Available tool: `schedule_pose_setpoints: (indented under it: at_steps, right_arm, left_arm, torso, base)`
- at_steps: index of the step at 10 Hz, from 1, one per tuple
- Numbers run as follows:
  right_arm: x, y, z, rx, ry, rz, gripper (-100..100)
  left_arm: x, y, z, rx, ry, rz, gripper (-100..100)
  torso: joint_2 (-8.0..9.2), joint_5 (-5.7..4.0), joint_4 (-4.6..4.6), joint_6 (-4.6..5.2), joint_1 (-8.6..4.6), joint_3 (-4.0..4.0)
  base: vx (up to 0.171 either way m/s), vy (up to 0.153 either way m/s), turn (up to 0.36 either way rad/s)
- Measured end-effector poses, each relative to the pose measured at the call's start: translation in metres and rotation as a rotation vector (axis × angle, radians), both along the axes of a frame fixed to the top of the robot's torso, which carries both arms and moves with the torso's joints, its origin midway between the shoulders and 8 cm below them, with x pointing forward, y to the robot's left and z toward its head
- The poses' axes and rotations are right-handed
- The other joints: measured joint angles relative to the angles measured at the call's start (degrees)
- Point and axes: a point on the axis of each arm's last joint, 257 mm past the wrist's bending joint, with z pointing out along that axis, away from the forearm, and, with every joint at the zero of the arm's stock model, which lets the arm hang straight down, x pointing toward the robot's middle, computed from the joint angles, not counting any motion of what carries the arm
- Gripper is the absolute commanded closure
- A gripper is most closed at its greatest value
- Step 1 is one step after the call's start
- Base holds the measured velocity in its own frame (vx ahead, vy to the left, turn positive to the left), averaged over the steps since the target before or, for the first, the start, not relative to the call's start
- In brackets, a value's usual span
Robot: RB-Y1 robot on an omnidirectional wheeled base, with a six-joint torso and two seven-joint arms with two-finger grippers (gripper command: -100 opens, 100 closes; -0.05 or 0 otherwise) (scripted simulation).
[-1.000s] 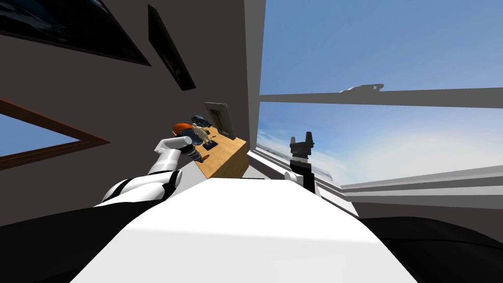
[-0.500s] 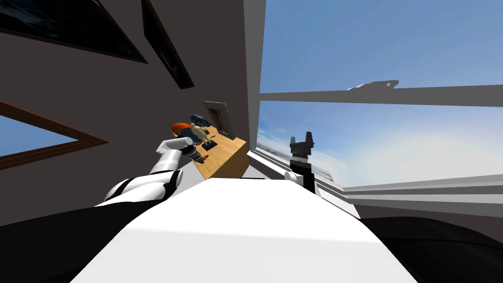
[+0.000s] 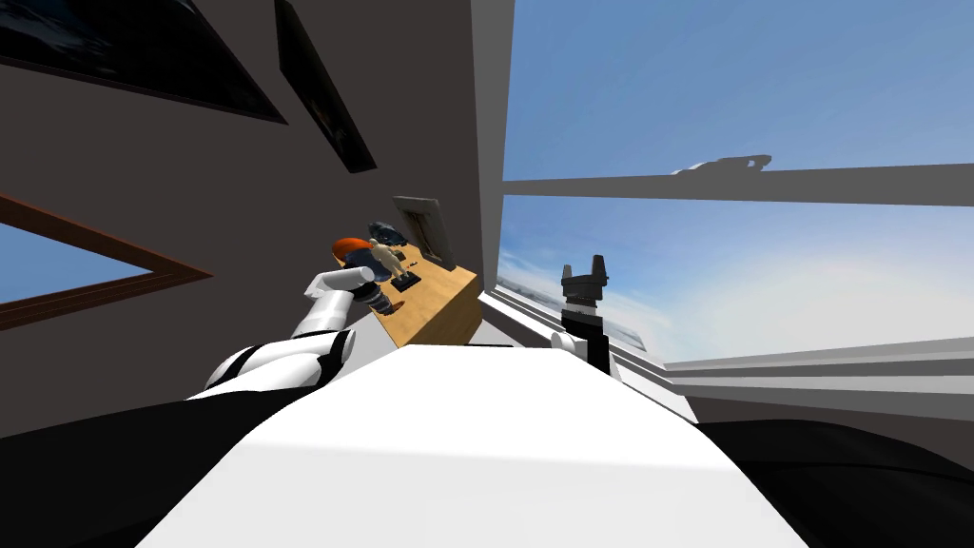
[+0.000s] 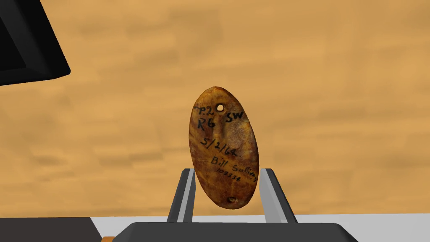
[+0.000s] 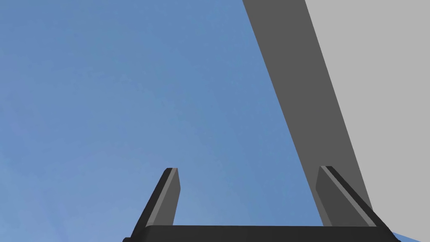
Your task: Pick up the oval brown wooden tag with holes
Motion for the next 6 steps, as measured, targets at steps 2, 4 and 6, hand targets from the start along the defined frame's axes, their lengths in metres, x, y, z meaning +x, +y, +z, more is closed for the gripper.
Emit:
schedule_pose_setpoints:
  at_steps: [2, 4, 6]
  right_arm:
    - [0.0, 0.0, 0.0, 0.0, 0.0, 0.0, 0]
    - [0.0, 0.0, 0.0, 0.0, 0.0, 0.0, 0]
    - [0.0, 0.0, 0.0, 0.0, 0.0, 0.0, 0]
  left_arm:
    - [0.0, 0.0, 0.0, 0.0, 0.0, 0.0, 0]
    - [0.0, 0.0, 0.005, 0.0, 0.001, 0.0, 100]
    - [0.0, 0.001, 0.012, -0.002, 0.004, 0.002, 0]
  torso:
    - [-0.01, 0.01, 0.0, 0.0, 0.01, -0.01]
    - [-0.01, -0.02, 0.01, 0.0, 0.01, 0.0]
    - [-0.01, 0.02, -0.01, 0.0, 0.01, -0.01]
  base:
    - [0.0, 0.0, 0.0]
    - [0.0, 0.0, 0.0]
    - [0.0, 0.0, 0.0]
